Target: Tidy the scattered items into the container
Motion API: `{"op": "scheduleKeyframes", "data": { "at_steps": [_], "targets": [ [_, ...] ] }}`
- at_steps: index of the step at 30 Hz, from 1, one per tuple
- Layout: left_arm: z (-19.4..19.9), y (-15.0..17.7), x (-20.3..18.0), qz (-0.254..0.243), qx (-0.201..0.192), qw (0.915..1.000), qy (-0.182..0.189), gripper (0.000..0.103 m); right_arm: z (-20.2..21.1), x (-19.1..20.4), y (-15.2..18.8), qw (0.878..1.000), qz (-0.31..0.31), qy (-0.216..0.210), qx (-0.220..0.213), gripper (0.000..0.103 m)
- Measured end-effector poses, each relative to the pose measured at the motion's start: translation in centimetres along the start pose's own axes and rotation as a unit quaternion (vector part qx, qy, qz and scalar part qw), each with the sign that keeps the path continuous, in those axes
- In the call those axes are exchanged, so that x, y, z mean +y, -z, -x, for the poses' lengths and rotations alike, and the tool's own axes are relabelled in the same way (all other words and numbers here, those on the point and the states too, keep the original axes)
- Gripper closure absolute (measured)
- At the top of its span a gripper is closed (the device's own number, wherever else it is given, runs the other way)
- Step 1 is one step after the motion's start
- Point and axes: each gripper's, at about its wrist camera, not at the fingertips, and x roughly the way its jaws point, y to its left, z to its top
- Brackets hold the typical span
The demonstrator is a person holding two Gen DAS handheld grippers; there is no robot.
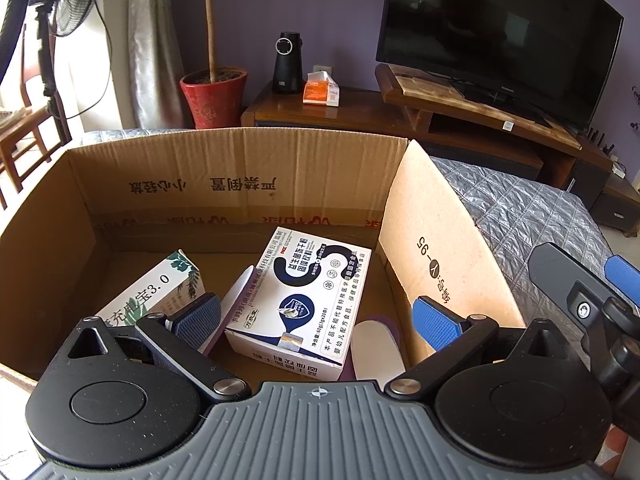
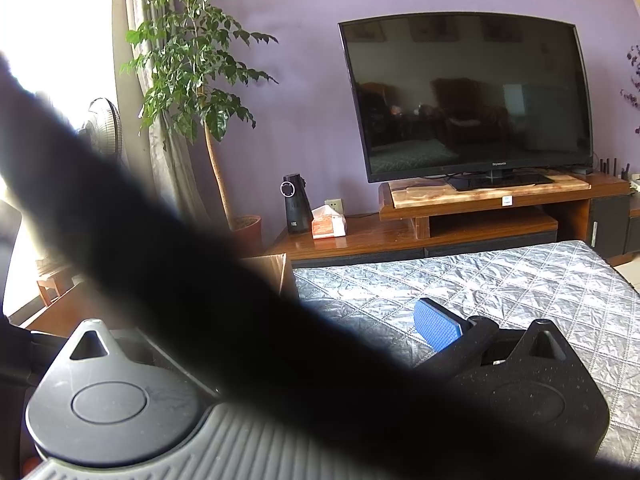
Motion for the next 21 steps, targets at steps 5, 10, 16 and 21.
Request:
{"op": "scheduleKeyframes", "data": {
  "at_steps": [5,10,16,21],
  "targets": [
    [0.2,0.1,-0.4,-0.004,-0.004,1.0,-0.004,0.0,0.0,-0.2,0.0,1.0,0.001,0.002,0.001,0.001],
    [0.1,0.2,-0.6,-0.005,-0.005,1.0,-0.001,0.0,0.1,-0.4,0.0,1.0,0.002,0.005,0.001,0.001],
    [0.1,0.3,-0.9,-0.011,-0.005,0.9999,0.001,0.0,0.2,-0.7,0.1,1.0,0.003,0.009,0.001,0.001],
    [0.1,0.5,-1.3,-0.014,-0.005,0.9999,0.002,0.0,0.4,-0.9,0.1,1.0,0.003,0.012,0.001,0.001]
  ]
}}
